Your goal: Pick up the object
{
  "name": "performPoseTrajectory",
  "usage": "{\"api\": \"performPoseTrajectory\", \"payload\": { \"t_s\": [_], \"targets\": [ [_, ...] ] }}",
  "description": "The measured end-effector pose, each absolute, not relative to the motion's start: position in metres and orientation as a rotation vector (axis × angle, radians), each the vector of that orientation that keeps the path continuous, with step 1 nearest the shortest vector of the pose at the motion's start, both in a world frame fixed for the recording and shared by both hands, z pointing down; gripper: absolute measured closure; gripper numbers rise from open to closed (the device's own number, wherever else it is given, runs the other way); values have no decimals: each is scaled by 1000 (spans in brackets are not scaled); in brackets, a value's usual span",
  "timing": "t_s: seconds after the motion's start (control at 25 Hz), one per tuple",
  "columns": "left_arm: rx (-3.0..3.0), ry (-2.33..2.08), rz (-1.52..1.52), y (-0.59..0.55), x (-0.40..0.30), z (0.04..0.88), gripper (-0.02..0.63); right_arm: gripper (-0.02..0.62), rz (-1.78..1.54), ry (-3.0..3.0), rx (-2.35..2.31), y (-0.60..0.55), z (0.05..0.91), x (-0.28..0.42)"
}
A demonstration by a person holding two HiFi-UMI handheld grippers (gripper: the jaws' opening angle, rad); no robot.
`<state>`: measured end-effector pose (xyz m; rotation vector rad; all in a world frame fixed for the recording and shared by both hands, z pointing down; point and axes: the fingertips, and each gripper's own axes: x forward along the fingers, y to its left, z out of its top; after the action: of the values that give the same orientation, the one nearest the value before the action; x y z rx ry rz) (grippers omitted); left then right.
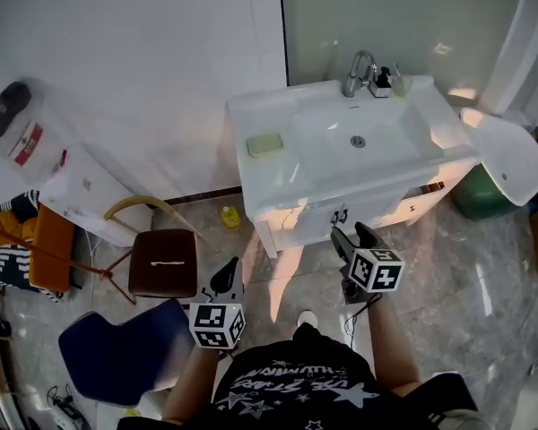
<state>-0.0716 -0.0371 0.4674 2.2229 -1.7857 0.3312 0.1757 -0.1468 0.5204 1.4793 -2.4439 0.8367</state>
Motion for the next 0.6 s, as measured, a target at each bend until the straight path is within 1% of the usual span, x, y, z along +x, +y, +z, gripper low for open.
{"api": "performPoseTrajectory", "payload": {
  "t_s": [0.28,0.6],
  "targets": [
    [2144,-1880,314,-80,-64,459,591,314,812,-2464,1279,-189,531,154],
    [2114,-1875,336,-104,-72,475,591,314,846,-2446,1228,-214,551,138]
  ]
}}
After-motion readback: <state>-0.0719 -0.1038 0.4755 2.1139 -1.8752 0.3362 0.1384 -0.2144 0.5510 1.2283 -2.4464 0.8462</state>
